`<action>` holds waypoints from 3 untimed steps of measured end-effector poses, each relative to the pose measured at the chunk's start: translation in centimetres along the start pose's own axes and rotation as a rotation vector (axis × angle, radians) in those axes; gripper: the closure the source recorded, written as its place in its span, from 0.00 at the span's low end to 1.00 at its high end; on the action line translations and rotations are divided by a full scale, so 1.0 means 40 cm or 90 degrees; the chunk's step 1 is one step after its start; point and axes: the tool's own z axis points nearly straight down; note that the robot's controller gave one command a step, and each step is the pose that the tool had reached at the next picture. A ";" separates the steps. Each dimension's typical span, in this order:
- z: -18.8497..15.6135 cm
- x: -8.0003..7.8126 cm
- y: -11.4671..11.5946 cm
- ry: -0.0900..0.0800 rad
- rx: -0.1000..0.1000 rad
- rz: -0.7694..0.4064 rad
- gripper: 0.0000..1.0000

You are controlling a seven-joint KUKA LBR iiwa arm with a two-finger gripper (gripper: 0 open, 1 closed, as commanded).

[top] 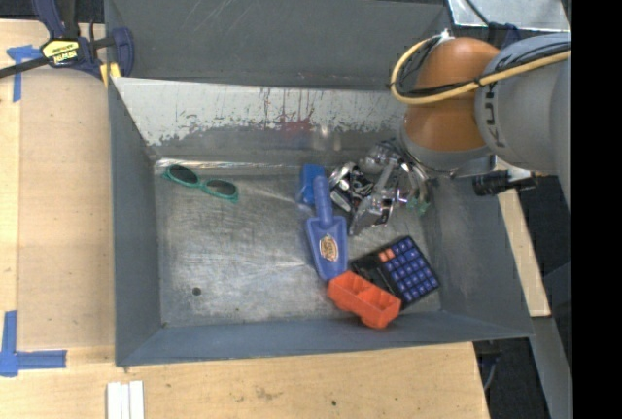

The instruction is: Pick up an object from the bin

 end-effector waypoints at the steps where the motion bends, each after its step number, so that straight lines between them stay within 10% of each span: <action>1: 0.023 -0.034 0.008 0.026 -0.002 0.103 1.00; 3: 0.015 -0.032 0.008 0.022 -0.002 0.103 1.00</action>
Offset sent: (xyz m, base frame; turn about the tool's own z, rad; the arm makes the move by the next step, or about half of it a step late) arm 0.0000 0.0000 0.0000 0.0000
